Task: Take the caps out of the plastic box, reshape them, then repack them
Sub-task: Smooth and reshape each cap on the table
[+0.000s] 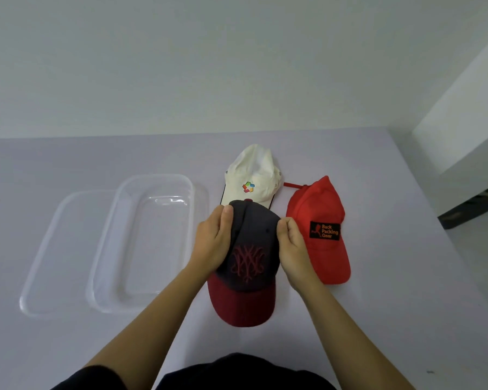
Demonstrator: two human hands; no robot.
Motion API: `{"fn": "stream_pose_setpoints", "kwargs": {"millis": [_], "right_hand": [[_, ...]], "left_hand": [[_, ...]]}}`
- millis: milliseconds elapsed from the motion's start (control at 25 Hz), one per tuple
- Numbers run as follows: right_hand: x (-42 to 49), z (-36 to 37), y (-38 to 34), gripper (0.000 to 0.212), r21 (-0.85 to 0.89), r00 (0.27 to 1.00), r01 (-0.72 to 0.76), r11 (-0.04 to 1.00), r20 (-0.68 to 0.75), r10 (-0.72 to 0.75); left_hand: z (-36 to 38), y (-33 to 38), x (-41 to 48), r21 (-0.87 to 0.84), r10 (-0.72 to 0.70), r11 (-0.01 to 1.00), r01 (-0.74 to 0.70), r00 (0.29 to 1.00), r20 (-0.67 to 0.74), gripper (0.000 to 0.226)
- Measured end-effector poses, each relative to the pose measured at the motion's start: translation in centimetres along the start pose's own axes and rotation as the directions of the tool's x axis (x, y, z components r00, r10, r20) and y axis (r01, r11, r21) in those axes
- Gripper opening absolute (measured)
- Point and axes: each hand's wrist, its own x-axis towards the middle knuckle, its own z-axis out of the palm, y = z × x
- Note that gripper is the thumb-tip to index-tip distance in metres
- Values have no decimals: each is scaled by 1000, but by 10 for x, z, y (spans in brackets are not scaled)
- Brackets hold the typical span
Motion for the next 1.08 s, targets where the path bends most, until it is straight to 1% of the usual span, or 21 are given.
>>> {"fn": "stream_pose_setpoints", "kwargs": {"millis": [40,80,200,240,320,360,440,520,560,600,680,760,800,880,920,1000,1080], "right_hand": [[0,4,-3,31,7,999,-1,1000,-47,1],[0,6,-5,33,-2,997,4,1000,-83,-4],[1,2,-10,37,-16,989,-3,1000,-147,1],[2,2,-12,38,-4,986,-11,1000,-165,11],[4,2,-15,41,44,979,-7,999,-201,16],[6,1,-13,43,81,978,-8,997,-208,24],[8,-5,-7,47,158,984,-44,987,-165,70],[6,-13,5,61,247,992,-87,965,-65,106],[4,-17,11,68,285,995,-96,954,-7,102],[1,-20,15,69,326,995,-102,940,54,89],[-6,-20,14,55,374,982,-136,917,174,74],[-12,-16,8,40,382,965,-181,906,249,87],[-11,-15,9,41,384,958,-207,900,265,108],[-7,-14,9,53,387,948,-274,880,261,181],[-5,-12,9,59,383,943,-305,872,245,223],[-2,-7,11,66,392,934,-356,848,171,313],[-2,-5,12,64,433,914,-400,808,121,388]], "left_hand": [[0,2,2,-11,17,1000,-17,998,-53,44],[-2,3,6,4,34,999,-34,997,-67,46],[-13,0,22,123,100,987,-101,995,14,48],[-15,-1,24,135,112,984,-113,994,20,48],[-14,-2,24,89,108,990,-108,994,1,46],[-12,-2,22,25,89,996,-89,996,-5,47],[-9,-3,16,-160,19,987,-18,1000,6,50],[-10,-3,14,-329,-57,943,59,998,16,46],[-11,-3,14,-382,-77,921,78,997,17,45],[-12,-3,14,-415,-84,906,84,996,18,45],[-10,-1,15,-421,-94,903,84,996,-3,44],[-6,2,17,-350,-86,936,47,992,-96,44],[-4,3,18,-310,-69,951,18,986,-154,44],[-4,5,21,-245,-17,969,-38,976,-218,42],[-4,5,23,-219,2,975,-48,979,-206,41],[-4,6,27,-204,5,979,-30,993,-121,42],[-6,9,28,-290,-59,955,62,998,18,44]]}}
